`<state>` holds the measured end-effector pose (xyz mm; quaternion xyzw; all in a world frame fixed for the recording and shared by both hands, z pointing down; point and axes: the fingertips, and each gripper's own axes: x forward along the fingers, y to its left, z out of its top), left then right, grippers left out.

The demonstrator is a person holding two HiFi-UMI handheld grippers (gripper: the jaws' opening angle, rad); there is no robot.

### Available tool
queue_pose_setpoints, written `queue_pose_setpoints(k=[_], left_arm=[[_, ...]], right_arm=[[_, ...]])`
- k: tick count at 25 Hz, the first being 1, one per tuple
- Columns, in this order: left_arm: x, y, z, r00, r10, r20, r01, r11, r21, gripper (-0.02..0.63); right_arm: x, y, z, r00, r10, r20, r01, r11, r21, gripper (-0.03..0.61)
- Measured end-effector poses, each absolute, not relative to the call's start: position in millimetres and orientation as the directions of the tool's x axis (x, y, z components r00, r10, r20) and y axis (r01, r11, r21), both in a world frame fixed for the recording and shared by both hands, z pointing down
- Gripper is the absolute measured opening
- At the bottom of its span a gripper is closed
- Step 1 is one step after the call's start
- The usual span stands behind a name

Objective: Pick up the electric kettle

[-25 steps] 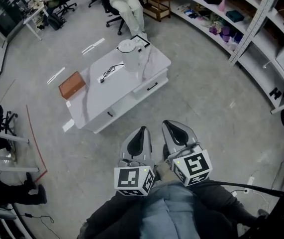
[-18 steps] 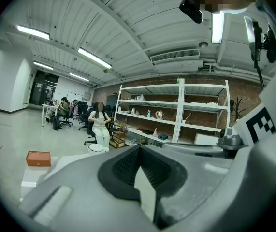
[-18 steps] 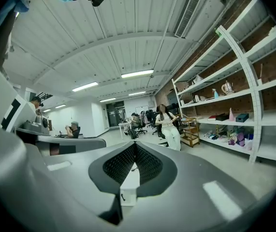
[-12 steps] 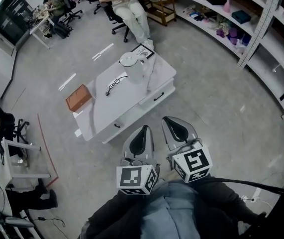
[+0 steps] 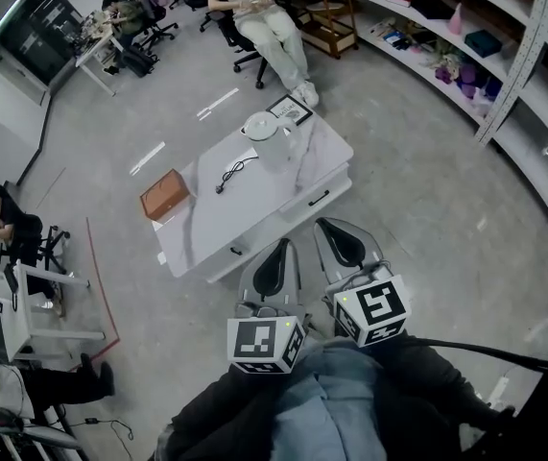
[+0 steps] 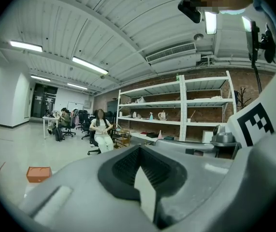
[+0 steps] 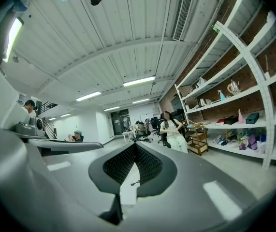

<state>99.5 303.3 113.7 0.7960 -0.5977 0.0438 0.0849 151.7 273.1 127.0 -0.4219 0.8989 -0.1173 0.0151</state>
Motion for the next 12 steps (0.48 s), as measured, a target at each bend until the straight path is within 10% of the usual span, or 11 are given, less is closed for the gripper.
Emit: queue_pose_setpoints(k=[12], left_arm=[[61, 255, 132, 0.253, -0.953, 0.166, -0.963, -0.230, 0.143, 0.006]], right_arm=[[117, 227, 146, -0.658, -0.742, 0.129, -0.751, 0.633, -0.190, 0.026]])
